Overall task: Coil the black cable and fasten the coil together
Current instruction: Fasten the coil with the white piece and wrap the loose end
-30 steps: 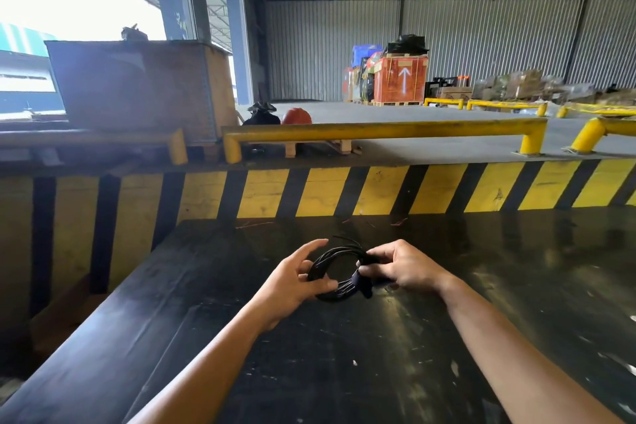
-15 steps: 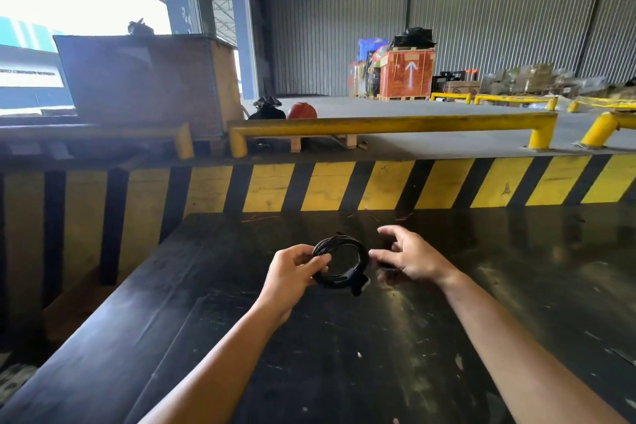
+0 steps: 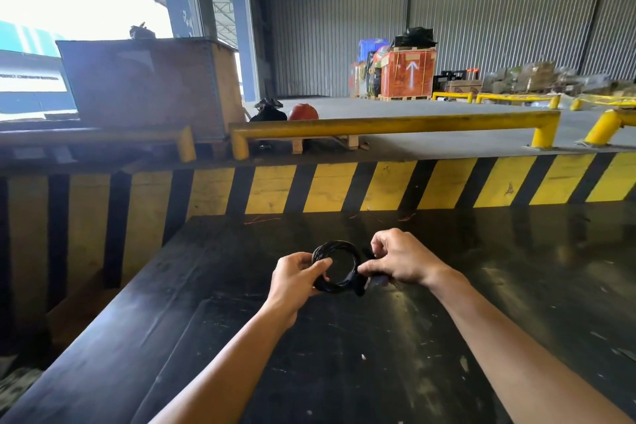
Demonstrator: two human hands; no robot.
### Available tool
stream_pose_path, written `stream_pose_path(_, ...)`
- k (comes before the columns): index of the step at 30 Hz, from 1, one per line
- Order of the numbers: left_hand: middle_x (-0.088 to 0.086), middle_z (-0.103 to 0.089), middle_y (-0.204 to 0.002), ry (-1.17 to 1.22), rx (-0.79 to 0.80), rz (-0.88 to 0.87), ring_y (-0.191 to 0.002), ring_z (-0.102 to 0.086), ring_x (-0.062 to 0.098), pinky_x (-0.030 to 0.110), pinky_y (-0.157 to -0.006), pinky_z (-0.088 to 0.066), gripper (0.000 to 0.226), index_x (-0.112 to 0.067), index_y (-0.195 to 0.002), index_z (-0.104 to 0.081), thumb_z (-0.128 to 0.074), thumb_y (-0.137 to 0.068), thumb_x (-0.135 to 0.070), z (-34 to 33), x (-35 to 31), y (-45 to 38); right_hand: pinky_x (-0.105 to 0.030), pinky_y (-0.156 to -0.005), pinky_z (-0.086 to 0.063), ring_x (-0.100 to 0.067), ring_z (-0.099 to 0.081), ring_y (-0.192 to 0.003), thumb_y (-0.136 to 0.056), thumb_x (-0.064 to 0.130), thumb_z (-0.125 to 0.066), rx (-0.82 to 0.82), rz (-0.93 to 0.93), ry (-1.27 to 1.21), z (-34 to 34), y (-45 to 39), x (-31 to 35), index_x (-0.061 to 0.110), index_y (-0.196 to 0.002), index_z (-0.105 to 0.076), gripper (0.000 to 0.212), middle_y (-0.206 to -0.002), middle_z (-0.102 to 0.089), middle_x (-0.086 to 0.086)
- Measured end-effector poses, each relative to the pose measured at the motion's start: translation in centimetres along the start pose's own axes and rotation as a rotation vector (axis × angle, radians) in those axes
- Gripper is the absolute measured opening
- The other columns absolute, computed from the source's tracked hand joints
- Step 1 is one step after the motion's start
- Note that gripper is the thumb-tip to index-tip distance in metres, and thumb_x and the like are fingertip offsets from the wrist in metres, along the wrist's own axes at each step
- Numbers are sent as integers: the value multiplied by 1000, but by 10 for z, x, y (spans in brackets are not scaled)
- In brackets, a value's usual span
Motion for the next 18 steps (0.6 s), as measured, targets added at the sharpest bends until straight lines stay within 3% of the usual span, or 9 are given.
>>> stream_pose_path(3, 11, -65, -70, 8, 2, 16, -69, -64, 21, 43, -73, -61, 12, -7, -79, -68, -71, -83, -19, -2, 2, 0, -22, -61, -44, -14, -60, -71, -69, 29, -81, -18, 39, -14, -1, -2, 4, 24, -64, -57, 25, -74, -65, -1)
stream_pose_path(7, 10, -64, -69, 19, -3, 13, -69, -64, 21, 36, -65, -60, 13, -6, -79, -67, -71, -83, -18, -4, 0, 1, -16, -60, -47, -12, -65, -72, -74, 26, -77, -45, 65, -86, -5, -3, 3, 16, -80, -69, 15, -81, -72, -5)
stream_pose_path(11, 11, -64, -71, 15, -4, 17, -70, -63, 21, 37, -67, -60, 13, -8, -78, -67, -70, -83, -18, -5, 0, 2, -24, -70, -54, -16, -71, -80, -82, 26, -70, 3, 67, -165, -8, -4, 0, 12, -89, -75, 17, -86, -76, -6)
stream_pose_path(15, 9, -64, -71, 21, 11, 35, -71, -64, 20, 37, -69, -60, 12, -7, -80, -67, -70, -83, -18, -9, 4, 4, -32, -91, -52, -18, -68, -97, -93, 23, -54, 121, 43, -167, -16, -2, -2, 13, -105, -71, 23, -101, -73, -6)
stream_pose_path(18, 10, -64, -72, 25, 18, 35, -73, -64, 21, 42, -74, -61, 14, -3, -86, -68, -70, -83, -17, -13, 4, 5, -26, -88, -48, -12, -62, -96, -95, 16, -48, 141, 36, -113, -20, -1, -5, 13, -122, -62, 30, -105, -70, -3)
Point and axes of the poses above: each hand's wrist, its own y-axis away from the middle knuckle, its own z-axis out of the back of the hand, x = y × z, the point moved 7 cm from there along -y, towards the middle knuckle
